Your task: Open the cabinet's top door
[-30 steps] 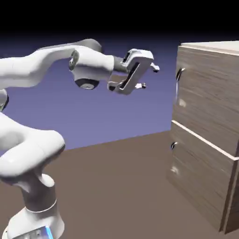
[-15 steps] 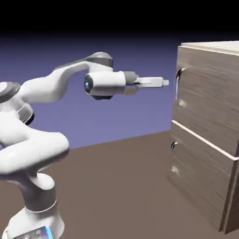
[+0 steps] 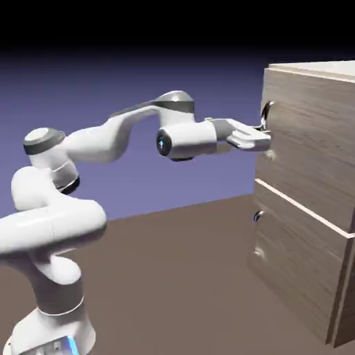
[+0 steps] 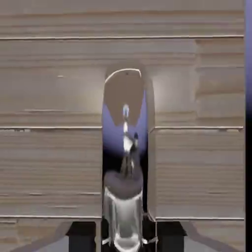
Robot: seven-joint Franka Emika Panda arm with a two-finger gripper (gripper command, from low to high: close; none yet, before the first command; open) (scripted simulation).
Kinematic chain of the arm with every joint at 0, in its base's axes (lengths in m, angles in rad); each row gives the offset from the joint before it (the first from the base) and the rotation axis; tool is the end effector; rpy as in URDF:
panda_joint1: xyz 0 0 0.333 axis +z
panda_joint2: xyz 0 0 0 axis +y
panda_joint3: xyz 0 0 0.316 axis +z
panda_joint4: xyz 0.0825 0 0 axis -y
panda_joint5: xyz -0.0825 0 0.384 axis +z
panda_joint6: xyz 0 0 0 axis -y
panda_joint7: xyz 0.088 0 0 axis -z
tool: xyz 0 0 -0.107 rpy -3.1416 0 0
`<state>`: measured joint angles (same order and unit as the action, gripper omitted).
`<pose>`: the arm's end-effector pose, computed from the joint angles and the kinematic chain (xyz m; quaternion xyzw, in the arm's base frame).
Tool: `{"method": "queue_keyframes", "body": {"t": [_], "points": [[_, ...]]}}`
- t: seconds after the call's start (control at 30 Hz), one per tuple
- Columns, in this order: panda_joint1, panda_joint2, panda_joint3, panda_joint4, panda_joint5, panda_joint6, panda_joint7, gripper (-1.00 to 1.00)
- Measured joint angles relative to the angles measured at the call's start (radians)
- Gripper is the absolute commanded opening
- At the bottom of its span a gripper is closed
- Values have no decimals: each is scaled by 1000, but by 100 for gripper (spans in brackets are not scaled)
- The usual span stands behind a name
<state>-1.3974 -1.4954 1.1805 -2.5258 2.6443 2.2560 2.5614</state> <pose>0.4429 0.0173 0.4957 0.2544 0.6599 0.2864 0.6463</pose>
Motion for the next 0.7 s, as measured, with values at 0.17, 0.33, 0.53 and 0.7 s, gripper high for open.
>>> {"method": "queue_keyframes", "body": {"t": [0.17, 0.33, 0.53, 0.7], "points": [[52, 22, -82, -144, -32, -217, -71, -100], [59, 54, -177, -251, -97, -435, -133, -100], [9, 112, -296, -329, -210, -696, -208, -100], [-76, 185, -388, -352, -329, -913, -280, -100]]}}
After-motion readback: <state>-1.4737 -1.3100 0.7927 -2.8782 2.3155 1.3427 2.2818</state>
